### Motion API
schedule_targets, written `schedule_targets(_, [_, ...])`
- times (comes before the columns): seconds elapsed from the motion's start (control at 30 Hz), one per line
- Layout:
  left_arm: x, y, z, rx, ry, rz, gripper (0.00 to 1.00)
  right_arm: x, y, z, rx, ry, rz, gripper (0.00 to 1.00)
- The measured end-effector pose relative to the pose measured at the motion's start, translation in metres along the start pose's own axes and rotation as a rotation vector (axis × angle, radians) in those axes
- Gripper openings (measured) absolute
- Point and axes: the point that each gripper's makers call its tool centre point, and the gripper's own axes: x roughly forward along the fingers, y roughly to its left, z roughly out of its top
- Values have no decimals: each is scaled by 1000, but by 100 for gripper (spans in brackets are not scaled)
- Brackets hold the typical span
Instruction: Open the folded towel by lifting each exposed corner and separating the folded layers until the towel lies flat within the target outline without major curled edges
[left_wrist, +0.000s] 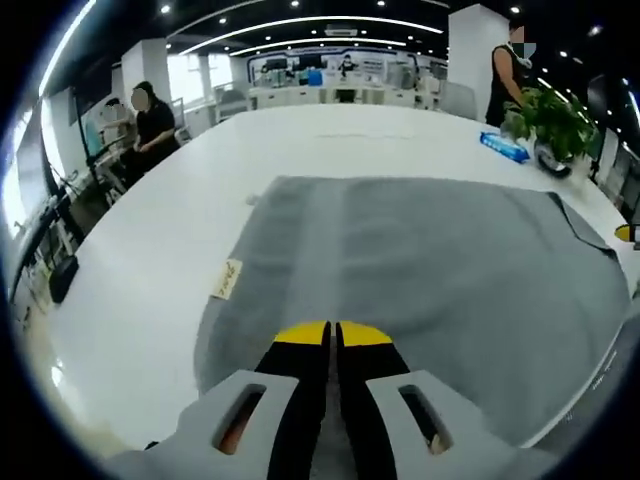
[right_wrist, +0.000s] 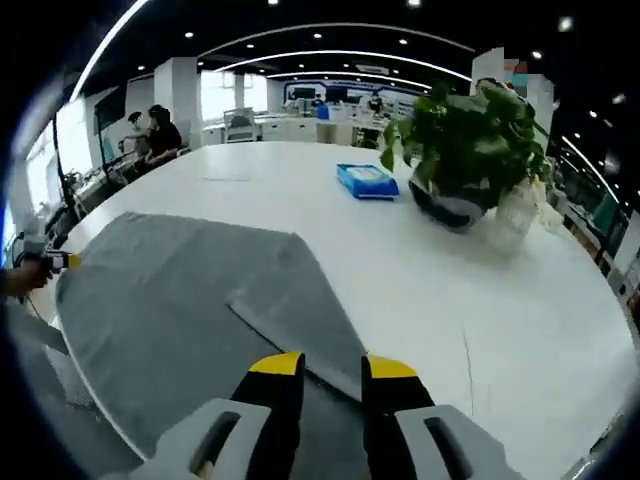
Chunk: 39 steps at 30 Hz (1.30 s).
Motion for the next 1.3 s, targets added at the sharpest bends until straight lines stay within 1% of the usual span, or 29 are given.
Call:
schedule_targets(0.03, [0, -1, -1, 7, 3, -1, 1, 6, 8, 7, -29, -7, 17, 21])
schedule_targets(0.1, [-1, -7, -2, 27, 8, -9, 1, 18, 27, 18, -60, -15, 65, 20])
schedule_targets(0.13, [-2, -9, -2, 23, 5, -12, 1, 21, 30, 19, -60, -15, 72, 20])
schedule_targets(0.2, [-8, -19, 2, -26, -15, -56, 1, 33, 43, 23, -69, -10, 96, 20])
schedule_targets(0.23, [-14, -24, 6, -43, -26, -76, 1, 39, 50, 24, -85, -3, 115, 20])
schedule_targets(0.3, [-22, -28, 9, -44, -42, -85, 1, 49, 58, 24, -115, 7, 137, 20])
schedule_targets(0.33, [-28, -30, 10, -48, -48, -91, 1, 57, 63, 21, -127, 21, 155, 19])
schedule_targets(0.4, [-35, -28, 10, -74, -44, -96, 2, 68, 68, 15, -137, 48, 165, 18])
schedule_targets(0.43, [-38, -27, 9, -86, -43, -93, 2, 73, 68, 10, -145, 72, 166, 18])
schedule_targets(0.57, [-56, -7, 8, -162, -67, -45, 2, 84, 64, 0, -145, 107, 167, 15])
schedule_targets(0.73, [-68, 19, -11, -215, -47, 24, 1, 89, 62, -5, -143, 124, 172, 10])
schedule_targets(0.77, [-71, 25, -15, -226, -44, 41, 1, 89, 62, -4, -142, 122, 172, 9])
schedule_targets(0.8, [-71, 27, -17, -230, -43, 47, 1, 89, 61, -4, -141, 120, 169, 6])
schedule_targets(0.9, [-75, 40, -26, -256, -27, 84, 1, 85, 55, 1, -141, 107, 166, 4])
schedule_targets(0.97, [-77, 45, -28, -263, -26, 100, 1, 82, 50, 4, -140, 94, 158, 3])
schedule_targets(1.03, [-78, 51, -30, -263, -22, 119, 1, 78, 32, 11, -175, 65, 107, 3])
schedule_targets(1.07, [-79, 53, -30, -262, -18, 132, 1, 75, 18, 14, -184, 56, 69, 3])
schedule_targets(1.1, [-78, 55, -31, -262, -16, 138, 1, 73, 9, 16, -170, 48, 49, 3])
schedule_targets(1.13, [-78, 58, -31, -263, -14, 145, 1, 71, -4, 19, -144, 37, 16, 3])
schedule_targets(1.23, [-76, 63, -33, -270, -5, 162, 1, 66, -37, 24, -132, 21, -67, 3])
schedule_targets(1.3, [-75, 66, -33, -276, 2, 175, 1, 65, -56, 25, -123, 24, -113, 4])
